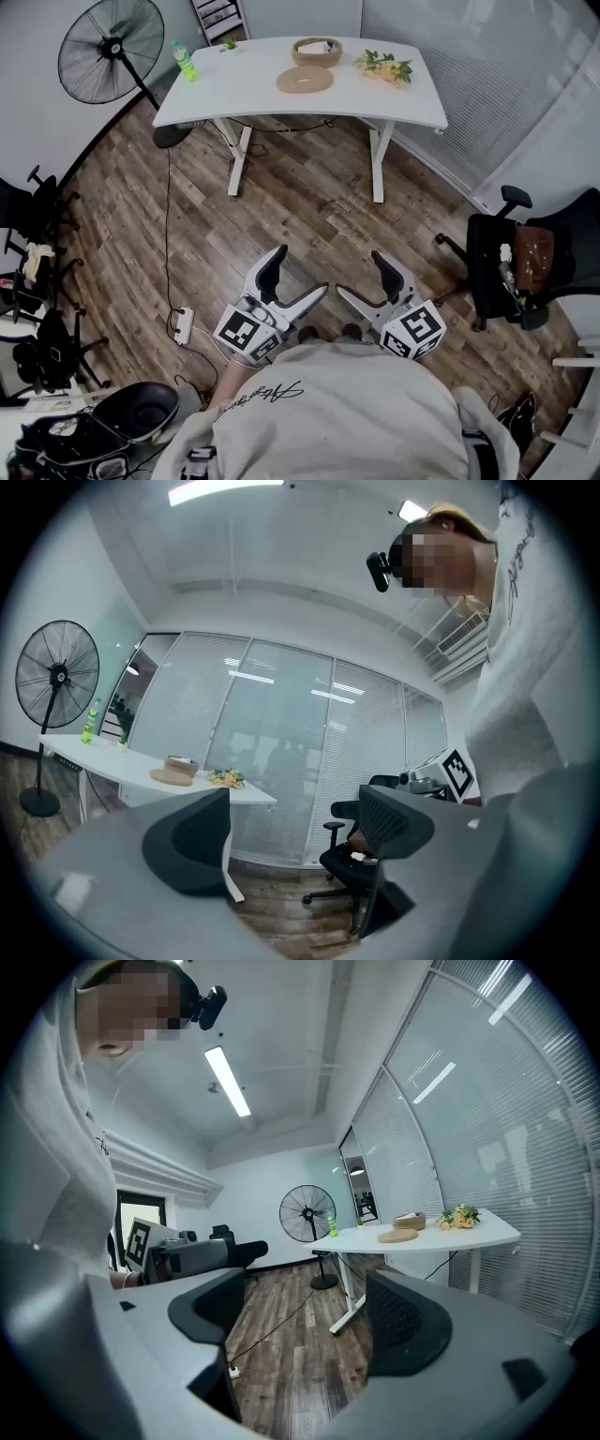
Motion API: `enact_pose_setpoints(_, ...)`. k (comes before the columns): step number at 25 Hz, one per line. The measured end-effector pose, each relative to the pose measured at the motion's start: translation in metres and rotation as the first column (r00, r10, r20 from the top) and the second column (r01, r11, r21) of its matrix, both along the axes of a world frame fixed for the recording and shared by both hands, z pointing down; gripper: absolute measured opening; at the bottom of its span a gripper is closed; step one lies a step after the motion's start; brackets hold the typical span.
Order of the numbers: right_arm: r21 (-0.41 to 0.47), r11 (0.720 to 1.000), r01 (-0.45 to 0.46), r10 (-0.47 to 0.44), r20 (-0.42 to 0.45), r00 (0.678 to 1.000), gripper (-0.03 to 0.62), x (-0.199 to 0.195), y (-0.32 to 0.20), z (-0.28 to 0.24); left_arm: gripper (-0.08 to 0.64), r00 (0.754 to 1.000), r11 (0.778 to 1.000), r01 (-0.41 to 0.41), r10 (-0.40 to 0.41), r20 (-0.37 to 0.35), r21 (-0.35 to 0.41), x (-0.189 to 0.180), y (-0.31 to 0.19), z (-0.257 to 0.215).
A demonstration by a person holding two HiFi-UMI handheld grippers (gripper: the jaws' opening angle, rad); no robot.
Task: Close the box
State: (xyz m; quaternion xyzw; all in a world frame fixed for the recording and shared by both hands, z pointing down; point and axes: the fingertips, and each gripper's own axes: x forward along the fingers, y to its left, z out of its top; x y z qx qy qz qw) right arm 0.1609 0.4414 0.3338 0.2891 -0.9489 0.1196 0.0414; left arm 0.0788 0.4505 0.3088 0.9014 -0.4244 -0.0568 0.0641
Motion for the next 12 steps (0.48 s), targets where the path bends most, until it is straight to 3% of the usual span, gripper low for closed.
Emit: enact_pose_setpoints(12, -0.012, 1.0, -0.013, 0.013, 0.006, 1.0, 0.388, -0.055, 0.011, 0.009, 0.417, 1.0, 1.0, -0.011, 0.011, 0.017, -0.013, -0.056, 0.011, 0.01)
